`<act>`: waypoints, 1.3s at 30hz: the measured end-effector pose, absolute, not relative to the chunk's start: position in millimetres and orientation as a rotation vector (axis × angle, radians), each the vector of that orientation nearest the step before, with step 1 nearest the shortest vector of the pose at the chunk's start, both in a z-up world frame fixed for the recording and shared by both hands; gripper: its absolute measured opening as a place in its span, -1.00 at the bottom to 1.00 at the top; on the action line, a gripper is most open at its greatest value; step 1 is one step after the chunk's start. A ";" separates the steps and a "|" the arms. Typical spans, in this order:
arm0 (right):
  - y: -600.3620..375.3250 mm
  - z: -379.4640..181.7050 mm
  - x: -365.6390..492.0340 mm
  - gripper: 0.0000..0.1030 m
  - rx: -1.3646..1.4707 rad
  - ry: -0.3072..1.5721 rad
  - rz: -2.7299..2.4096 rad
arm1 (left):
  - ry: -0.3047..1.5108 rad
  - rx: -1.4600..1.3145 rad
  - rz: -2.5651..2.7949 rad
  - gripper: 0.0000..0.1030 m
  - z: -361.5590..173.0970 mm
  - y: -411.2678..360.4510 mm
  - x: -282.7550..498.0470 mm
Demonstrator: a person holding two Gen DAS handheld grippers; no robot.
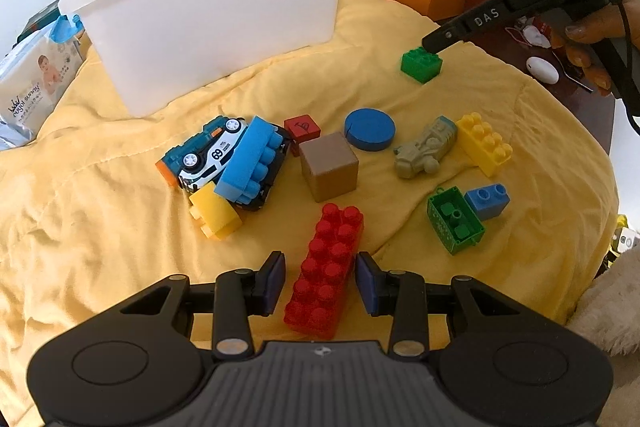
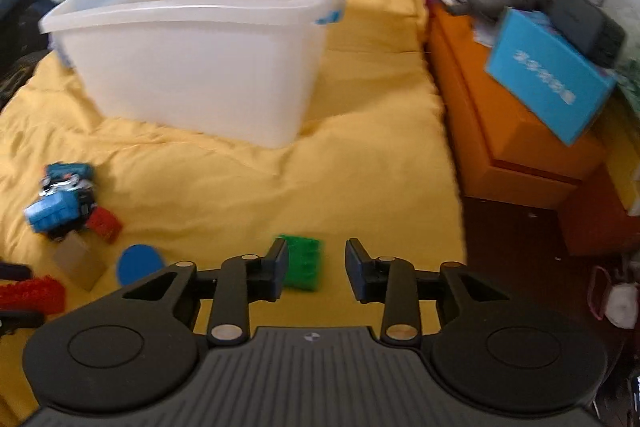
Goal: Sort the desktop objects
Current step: 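Lift the red brick with the left gripper while the right grasps the green square brick, then carry both bricks over the white bin and open both grippers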
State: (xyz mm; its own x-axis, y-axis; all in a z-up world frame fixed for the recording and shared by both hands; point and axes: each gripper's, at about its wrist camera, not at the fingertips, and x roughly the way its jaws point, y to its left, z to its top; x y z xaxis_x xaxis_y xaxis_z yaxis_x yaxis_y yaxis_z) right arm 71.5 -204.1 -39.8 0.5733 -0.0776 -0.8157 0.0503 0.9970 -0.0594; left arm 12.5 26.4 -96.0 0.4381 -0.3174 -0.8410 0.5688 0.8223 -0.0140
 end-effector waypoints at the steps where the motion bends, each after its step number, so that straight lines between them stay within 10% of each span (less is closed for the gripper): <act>1: -203.6 -41.1 73.1 -0.26 -0.023 0.963 -0.069 | 0.972 0.289 -0.562 -0.17 -96.3 26.0 12.0; 6: -195.2 -59.9 87.0 -0.07 -0.053 1.005 -0.106 | 0.981 0.301 -0.565 -0.17 -102.2 22.9 11.5; 11: -193.8 -69.1 85.1 -0.34 -0.031 1.029 -0.087 | 0.974 0.272 -0.575 -0.48 -100.6 25.2 14.2; 31: -144.7 70.9 127.2 -0.35 -0.211 0.672 0.093 | 0.527 0.241 -0.369 -0.48 66.4 44.0 119.6; 39: -147.1 84.3 197.9 -0.34 -0.172 0.594 0.093 | 0.556 0.209 -0.308 -0.48 58.3 33.9 207.9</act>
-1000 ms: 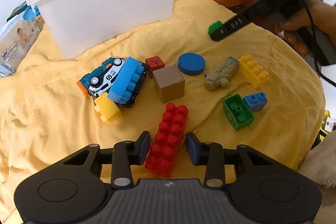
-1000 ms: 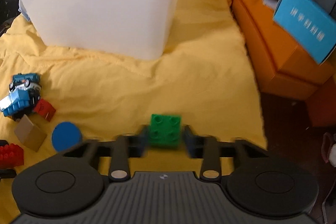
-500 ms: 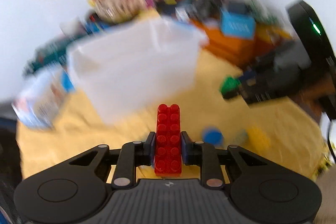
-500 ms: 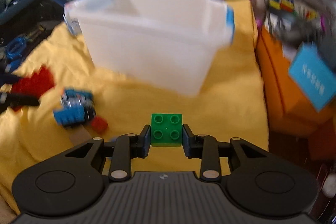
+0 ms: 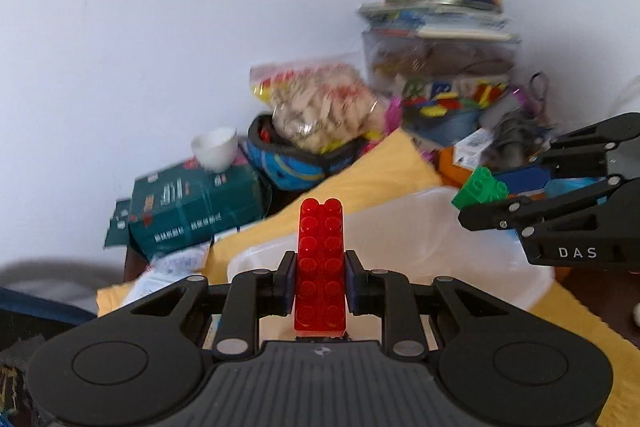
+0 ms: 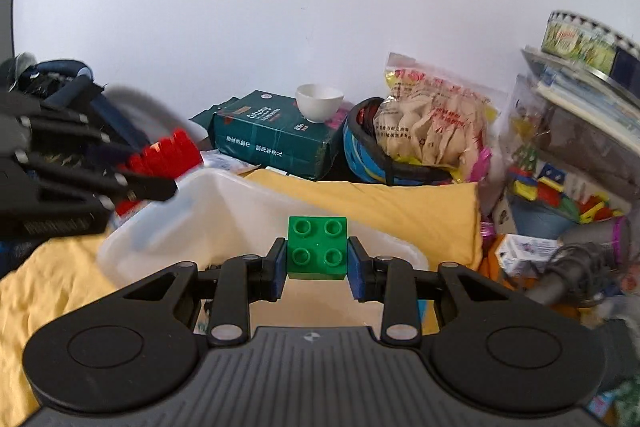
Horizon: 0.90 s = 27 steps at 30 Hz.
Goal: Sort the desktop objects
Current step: 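Carry both bricks over the white bin and open both grippers, then return both grippers to the remaining blocks on the blanket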
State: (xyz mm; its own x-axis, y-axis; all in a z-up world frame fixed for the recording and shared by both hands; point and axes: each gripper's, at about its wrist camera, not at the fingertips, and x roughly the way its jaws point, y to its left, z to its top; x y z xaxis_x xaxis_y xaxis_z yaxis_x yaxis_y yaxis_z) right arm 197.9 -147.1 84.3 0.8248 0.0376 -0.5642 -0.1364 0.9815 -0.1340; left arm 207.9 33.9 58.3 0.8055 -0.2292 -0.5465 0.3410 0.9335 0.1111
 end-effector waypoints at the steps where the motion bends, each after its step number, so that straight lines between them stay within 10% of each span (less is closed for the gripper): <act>1: -148.3 77.8 206.4 -0.34 -0.160 0.604 0.090 | 0.571 0.206 -0.304 -0.48 51.9 33.9 213.6; 7: -154.8 25.5 241.7 -0.33 -0.127 0.732 0.102 | 0.697 0.200 -0.299 -0.46 3.0 29.9 242.0; 20: -149.3 45.5 206.6 0.00 -0.106 0.665 0.119 | 0.575 0.224 -0.333 0.34 30.8 38.0 191.5; 27: -131.2 44.5 143.8 0.12 -0.125 0.678 0.142 | 0.617 0.279 -0.344 0.35 12.1 51.6 122.8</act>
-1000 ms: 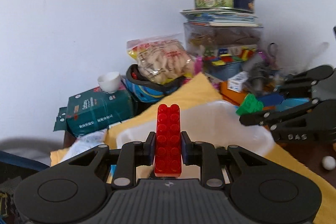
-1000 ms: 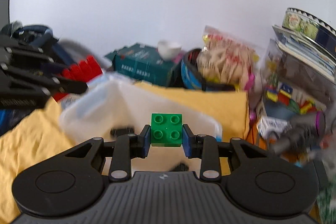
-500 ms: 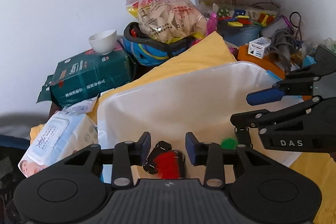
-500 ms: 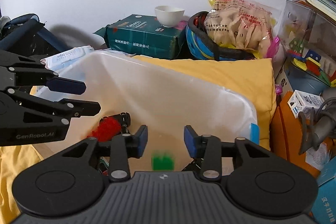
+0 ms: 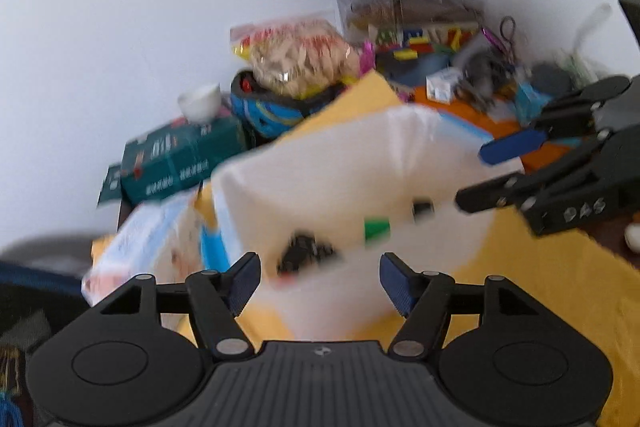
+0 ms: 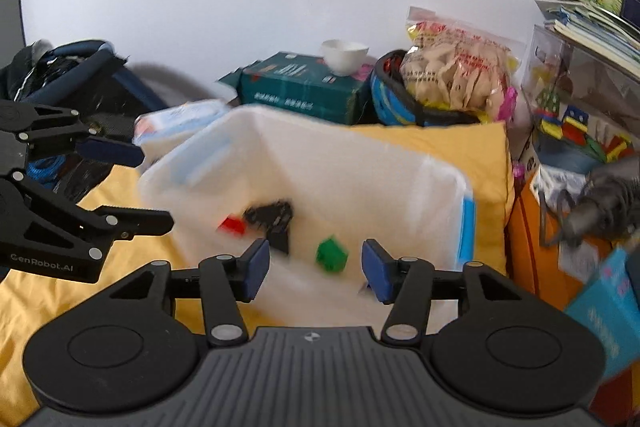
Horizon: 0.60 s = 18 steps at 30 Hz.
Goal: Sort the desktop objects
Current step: 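Return both grippers to the remaining blocks on the blanket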
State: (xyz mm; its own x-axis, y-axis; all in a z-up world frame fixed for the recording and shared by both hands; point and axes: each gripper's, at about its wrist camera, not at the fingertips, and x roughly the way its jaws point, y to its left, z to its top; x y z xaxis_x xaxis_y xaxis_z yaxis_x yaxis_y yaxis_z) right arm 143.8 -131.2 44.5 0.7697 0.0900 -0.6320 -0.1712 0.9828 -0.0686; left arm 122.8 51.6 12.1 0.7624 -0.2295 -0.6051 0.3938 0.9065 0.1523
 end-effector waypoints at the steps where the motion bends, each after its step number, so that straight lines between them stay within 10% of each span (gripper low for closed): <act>1: -127.6 39.7 132.8 0.20 -0.131 0.689 0.141 | 0.632 0.276 -0.345 0.35 6.7 53.2 113.9; 18: -96.9 -15.4 35.7 0.23 -0.115 0.884 0.127 | 0.832 0.135 -0.398 0.35 -52.6 72.4 19.8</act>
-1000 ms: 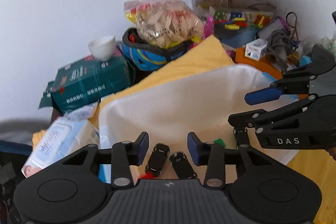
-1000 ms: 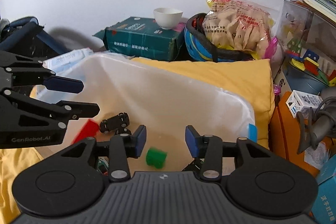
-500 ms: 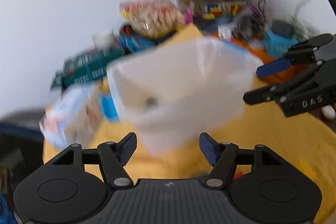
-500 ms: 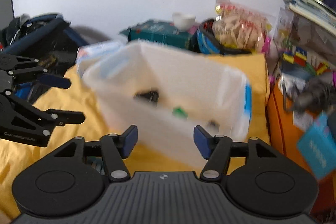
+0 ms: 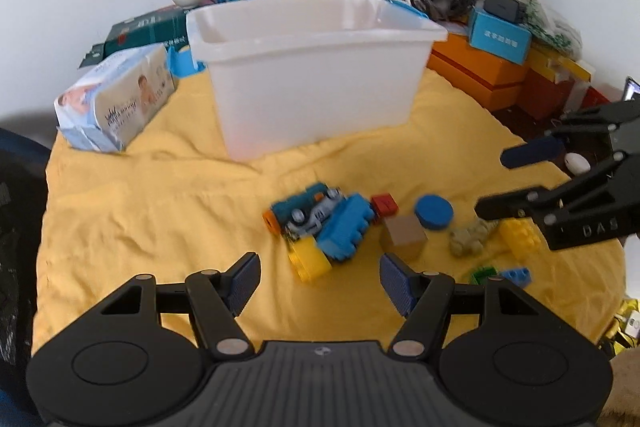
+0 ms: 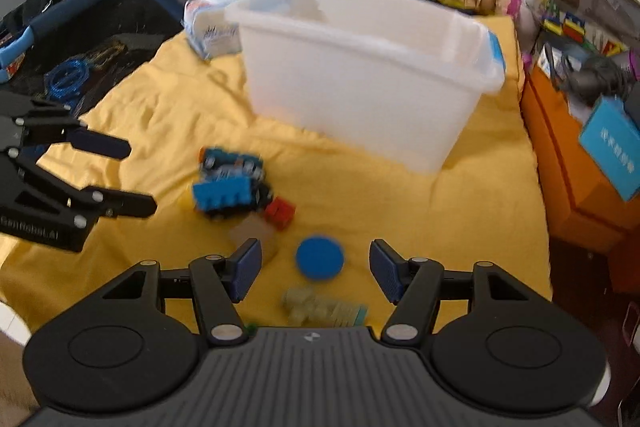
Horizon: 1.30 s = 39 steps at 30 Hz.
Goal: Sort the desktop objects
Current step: 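Return both grippers to the remaining blocks on the blanket, then grasp the green patterned tile with the left gripper while the right grasps the small blue brick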
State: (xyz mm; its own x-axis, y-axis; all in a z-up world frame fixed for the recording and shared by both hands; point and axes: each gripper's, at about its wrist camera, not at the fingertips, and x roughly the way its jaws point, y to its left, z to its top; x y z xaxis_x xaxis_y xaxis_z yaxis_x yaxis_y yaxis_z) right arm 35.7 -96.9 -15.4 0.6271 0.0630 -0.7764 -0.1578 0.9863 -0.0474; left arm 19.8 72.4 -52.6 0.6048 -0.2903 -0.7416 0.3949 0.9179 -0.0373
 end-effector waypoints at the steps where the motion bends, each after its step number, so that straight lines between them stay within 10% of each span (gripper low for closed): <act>1: -98.0 -18.8 30.5 0.17 -0.096 0.900 0.123 | 0.837 0.139 -0.409 0.35 -54.1 71.9 16.0; 39: -115.6 -62.9 -19.7 -0.67 -0.084 1.103 0.045 | 0.790 0.377 -0.860 0.12 -73.6 -46.7 -26.7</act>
